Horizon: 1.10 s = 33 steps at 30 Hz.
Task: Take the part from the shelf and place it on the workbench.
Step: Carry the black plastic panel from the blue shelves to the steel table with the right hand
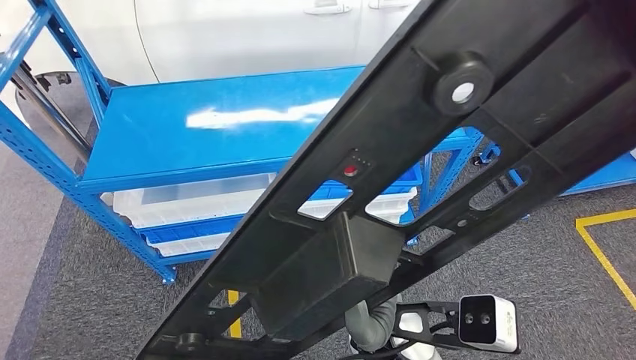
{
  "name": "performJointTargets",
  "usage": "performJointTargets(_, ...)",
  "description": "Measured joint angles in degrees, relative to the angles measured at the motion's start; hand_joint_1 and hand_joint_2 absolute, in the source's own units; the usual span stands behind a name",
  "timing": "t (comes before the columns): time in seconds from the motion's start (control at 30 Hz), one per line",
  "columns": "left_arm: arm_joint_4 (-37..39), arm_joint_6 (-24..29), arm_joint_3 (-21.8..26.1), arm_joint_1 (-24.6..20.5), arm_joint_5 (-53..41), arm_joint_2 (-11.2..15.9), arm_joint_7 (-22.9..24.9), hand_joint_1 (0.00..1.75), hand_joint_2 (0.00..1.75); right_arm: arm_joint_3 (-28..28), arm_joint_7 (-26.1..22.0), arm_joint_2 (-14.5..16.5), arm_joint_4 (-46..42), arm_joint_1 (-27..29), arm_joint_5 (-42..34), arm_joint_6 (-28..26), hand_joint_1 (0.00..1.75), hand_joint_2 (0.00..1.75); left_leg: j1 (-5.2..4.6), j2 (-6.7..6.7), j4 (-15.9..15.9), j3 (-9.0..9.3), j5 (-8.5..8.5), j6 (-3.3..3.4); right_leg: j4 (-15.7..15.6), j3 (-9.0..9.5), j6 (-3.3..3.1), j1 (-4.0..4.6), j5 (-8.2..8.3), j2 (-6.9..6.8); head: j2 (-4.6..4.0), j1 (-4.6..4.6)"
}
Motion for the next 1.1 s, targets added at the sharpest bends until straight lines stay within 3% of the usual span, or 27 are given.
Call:
performJointTargets(0.03,0.00,0.09,0.00,0.03,0.03,-0.02,0.01,0.00,0.00,0.00,0.00,-0.14,0.05,-0.01,-0.02,-0.05,1.75,1.75,-0.01,0.00,0.09,-0.83,0.60,-0.09,1.70,0.26,0.13,-0.10,0.19,0.00,0.00,0.00)
performJointTargets(0.07,0.00,0.17,0.00,0.07,0.07,-0.05,0.03,0.00,0.00,0.01,0.00,-0.27,0.09,-0.03,-0.03,-0.13,1.75,1.75,0.00,0.00,0.20,-1.63,1.14,-0.20,1.41,1.49,0.18,-0.19,1.46,0.00,0.00,0.00)
performJointTargets(0.13,0.00,0.39,0.00,0.08,0.18,-0.10,0.24,0.00,0.00,0.03,0.00,-0.45,0.10,-0.21,-0.07,-0.27,1.75,1.75,0.00,-0.03,0.54,-2.96,2.02,-0.58,-5.06,6.88,-0.06,-0.31,4.20,0.01,0.01,0.00)
performJointTargets(0.2,0.01,0.93,0.00,0.04,0.44,-0.09,0.89,0.00,0.00,0.13,-0.01,-0.56,0.07,-0.57,-0.15,-0.56,1.75,1.75,-0.10,-0.06,0.78,-3.74,2.82,-1.17,-13.08,12.23,-0.64,-0.10,4.20,0.07,0.01,-0.01)
performJointTargets(0.27,0.04,1.94,0.01,0.03,0.78,-0.01,1.90,0.00,0.00,0.24,-0.02,-0.68,0.03,-0.84,-0.27,-0.92,1.75,1.75,-0.12,-0.06,0.67,-4.06,3.70,-1.87,-16.05,13.62,-1.27,0.26,3.64,0.13,0.00,-0.01)
performJointTargets(0.33,0.21,3.43,0.02,0.12,1.22,0.28,2.92,0.00,0.00,0.27,-0.03,-0.86,0.03,-0.91,-0.38,-1.10,1.75,1.75,-0.03,-0.10,0.79,-4.47,3.70,-2.50,-16.28,12.95,-2.14,0.09,4.57,0.01,0.00,0.00)
performJointTargets(0.37,0.28,4.28,0.04,0.19,1.53,0.42,3.36,0.00,0.00,0.28,-0.03,-0.93,0.04,-0.93,-0.41,-1.13,1.75,1.75,0.01,-0.14,1.75,-4.93,2.46,-2.75,-16.40,12.51,-2.70,-0.02,5.14,-0.11,0.00,-0.01)
performJointTargets(0.4,0.36,5.10,0.11,0.26,1.87,0.60,3.76,0.00,0.00,0.30,-0.02,-0.99,0.07,-0.93,-0.43,-1.14,1.75,1.75,0.05,-0.17,3.89,-5.69,0.22,-2.94,-16.52,11.99,-3.14,-0.11,5.73,-0.23,0.00,-0.01)
performJointTargets(0.47,0.37,6.40,0.41,0.33,2.46,0.91,4.41,0.00,0.00,0.33,-0.02,-1.14,0.16,-0.91,-0.46,-1.22,1.75,1.75,0.11,-0.19,11.09,-7.86,-5.04,-3.30,-16.41,10.65,-3.65,0.10,6.60,-0.34,0.00,-0.02)
performJointTargets(0.5,0.37,6.84,0.62,0.36,2.70,1.11,4.69,0.00,0.00,0.36,-0.02,-1.24,0.27,-0.89,-0.51,-1.25,1.75,1.75,0.12,-0.19,14.73,-8.74,-6.48,-3.45,-16.33,9.95,-3.69,0.21,7.02,-0.35,0.00,-0.02)
performJointTargets(0.53,0.37,7.12,0.78,0.41,2.85,1.29,4.90,0.00,0.00,0.39,-0.01,-1.35,0.38,-0.89,-0.61,-1.29,1.75,1.75,0.12,-0.19,16.99,-8.96,-6.53,-3.57,-16.23,9.26,-3.69,0.29,7.41,-0.36,0.00,-0.02)
performJointTargets(0.57,0.37,7.32,0.90,0.48,2.98,1.43,5.10,0.00,0.00,0.42,-0.01,-1.44,0.48,-0.89,-0.74,-1.35,1.75,1.75,0.12,-0.19,17.34,-8.27,-5.43,-3.60,-16.08,8.60,-3.63,0.33,7.82,-0.35,0.00,-0.02)
performJointTargets(0.63,0.37,7.62,1.03,0.56,3.17,1.62,5.51,0.00,0.00,0.45,0.00,-1.56,0.56,-0.93,-0.96,-1.68,1.75,1.75,0.14,-0.19,11.77,-3.85,-2.23,-3.44,-15.70,7.55,-3.34,0.35,8.45,-0.34,0.01,-0.02)
performJointTargets(0.7,0.37,7.75,1.16,0.47,3.35,1.75,5.89,0.00,0.00,0.47,-0.01,-1.61,0.56,-1.07,-1.13,-1.98,1.75,1.75,-0.04,-0.23,3.78,1.41,-1.83,-3.00,-15.31,6.85,-2.81,0.53,8.93,-0.37,0.01,-0.02)
performJointTargets(0.73,0.37,7.86,1.23,0.41,3.48,1.80,6.02,0.00,0.00,0.50,-0.01,-1.62,0.56,-1.16,-1.25,-2.02,1.75,1.75,-0.16,-0.26,1.31,2.84,-2.38,-2.74,-15.17,6.60,-2.48,0.62,9.19,-0.39,0.01,-0.02)
performJointTargets(0.8,0.37,8.22,1.32,0.39,3.73,1.84,6.26,0.00,0.00,0.60,0.00,-1.69,0.56,-1.32,-1.65,-1.96,1.75,1.75,-0.26,-0.23,-0.12,3.18,-2.83,-2.12,-15.12,6.25,-1.81,0.73,9.80,-0.35,0.01,-0.01)
performJointTargets(0.87,0.37,8.65,1.37,0.47,3.98,1.79,6.52,0.00,0.00,0.67,-0.01,-1.80,0.56,-1.46,-2.04,-1.94,1.75,1.75,-0.04,0.17,-0.37,2.87,-2.35,-1.36,-14.05,5.64,-1.14,0.66,9.07,-0.13,0.00,0.00)
performJointTargets(0.9,0.37,8.88,1.39,0.51,4.09,1.76,6.66,0.00,0.00,0.68,-0.01,-1.86,0.56,-1.56,-2.15,-1.96,1.75,1.75,0.09,0.48,-0.51,2.72,-2.09,-0.96,-12.05,4.77,-0.78,0.58,7.67,-0.02,0.00,0.00)
performJointTargets(1.0,0.37,10.05,1.45,0.49,4.22,1.73,6.84,0.00,0.00,0.68,-0.01,-2.06,0.56,-1.75,-2.08,-2.11,1.75,1.75,0.02,1.39,-0.40,1.98,-1.60,-0.29,-0.79,0.07,0.03,0.19,1.93,0.07,0.00,0.00)
performJointTargets(1.03,0.37,10.70,1.45,0.49,4.25,1.73,6.85,0.00,0.00,0.68,-0.02,-2.16,0.56,-1.75,-1.99,-2.16,1.75,1.75,-0.01,1.68,-0.29,1.76,-1.53,-0.24,1.57,-0.79,0.12,0.12,1.29,0.06,0.00,0.00)
performJointTargets(1.07,0.37,11.58,1.46,0.49,4.28,1.73,6.84,0.00,0.00,0.68,-0.02,-2.26,0.56,-1.76,-1.89,-2.17,1.75,1.75,-0.02,2.00,-0.18,1.63,-1.51,-0.25,1.55,-0.44,0.10,0.08,1.84,0.02,0.00,0.00)
performJointTargets(1.1,0.37,12.73,1.46,0.46,4.23,1.68,6.78,0.00,0.00,0.68,-0.01,-2.35,0.54,-1.78,-1.78,-2.16,1.75,1.75,-0.03,2.34,-0.09,1.61,-1.53,-0.30,-0.82,1.06,-0.03,0.08,3.36,-0.16,0.00,0.00)
